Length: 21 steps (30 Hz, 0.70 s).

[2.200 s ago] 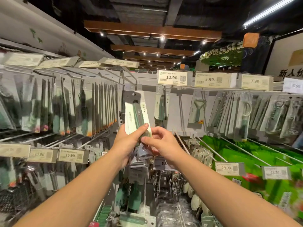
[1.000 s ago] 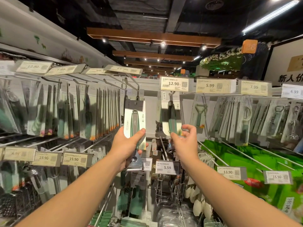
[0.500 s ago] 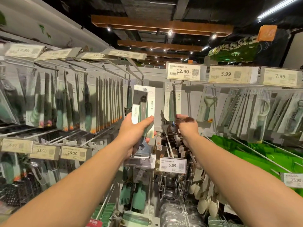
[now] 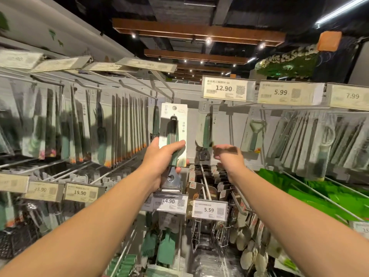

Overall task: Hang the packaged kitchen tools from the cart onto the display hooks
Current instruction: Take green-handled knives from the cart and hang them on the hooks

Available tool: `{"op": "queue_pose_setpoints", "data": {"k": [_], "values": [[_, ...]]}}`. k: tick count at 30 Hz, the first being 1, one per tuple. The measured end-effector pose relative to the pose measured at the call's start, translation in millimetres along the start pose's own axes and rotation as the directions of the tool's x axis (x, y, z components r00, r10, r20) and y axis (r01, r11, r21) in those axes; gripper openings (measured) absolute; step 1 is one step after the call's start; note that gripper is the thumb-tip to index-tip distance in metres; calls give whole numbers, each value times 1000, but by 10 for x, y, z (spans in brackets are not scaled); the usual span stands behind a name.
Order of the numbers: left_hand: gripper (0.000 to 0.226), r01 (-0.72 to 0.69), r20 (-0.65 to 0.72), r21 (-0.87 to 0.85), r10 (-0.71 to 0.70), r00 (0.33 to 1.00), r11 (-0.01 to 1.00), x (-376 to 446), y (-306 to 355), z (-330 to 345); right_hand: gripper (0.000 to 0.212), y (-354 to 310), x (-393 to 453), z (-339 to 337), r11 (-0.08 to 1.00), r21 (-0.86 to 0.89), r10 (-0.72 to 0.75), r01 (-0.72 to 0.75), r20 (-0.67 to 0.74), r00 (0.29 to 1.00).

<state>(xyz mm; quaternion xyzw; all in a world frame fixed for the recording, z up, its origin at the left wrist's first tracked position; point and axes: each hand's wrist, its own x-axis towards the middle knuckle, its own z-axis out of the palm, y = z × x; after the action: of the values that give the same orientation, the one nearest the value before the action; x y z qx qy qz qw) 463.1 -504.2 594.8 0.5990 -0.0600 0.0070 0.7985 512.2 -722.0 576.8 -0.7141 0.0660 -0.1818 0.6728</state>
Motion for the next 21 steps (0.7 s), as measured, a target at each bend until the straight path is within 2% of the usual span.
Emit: {"op": "queue_pose_setpoints", "data": {"k": [2, 4, 7, 9, 11, 13, 14, 17, 21], "values": [[78, -8, -12, 36, 8, 1000, 999, 13, -3, 23, 21, -126, -256, 79, 1000, 25, -13, 9, 162, 987], [79, -27, -19, 68, 28, 999, 997, 23, -20, 44, 23, -258, -519, 145, 998, 27, -61, 55, 337, 940], [94, -59, -33, 155, 65, 997, 986, -4, -41, 84, 37, -371, -840, 234, 988, 1, -133, 152, 493, 860], [105, -65, -62, 169, 76, 995, 983, -42, -62, 102, 42, -384, -958, 298, 984, -21, -141, 174, 490, 860], [112, -45, -67, 159, 56, 996, 986, -94, -82, 104, 43, -377, -1020, 336, 985, -32, -140, 171, 433, 890], [110, -52, -43, 176, 61, 997, 983, -182, -53, 107, 44, -368, -1061, 325, 988, -25, -127, 149, 401, 907], [103, -61, -32, 187, 69, 997, 980, -221, -43, 97, 44, -363, -1079, 314, 991, -20, -114, 132, 395, 912], [63, -74, -9, 165, 76, 997, 984, -320, -20, 63, 45, -362, -1142, 296, 996, -25, -74, 91, 386, 920], [52, -61, -3, 143, 62, 998, 988, -456, 39, 31, 43, -412, -1254, 284, 998, 56, -32, 11, 390, 920]]}}
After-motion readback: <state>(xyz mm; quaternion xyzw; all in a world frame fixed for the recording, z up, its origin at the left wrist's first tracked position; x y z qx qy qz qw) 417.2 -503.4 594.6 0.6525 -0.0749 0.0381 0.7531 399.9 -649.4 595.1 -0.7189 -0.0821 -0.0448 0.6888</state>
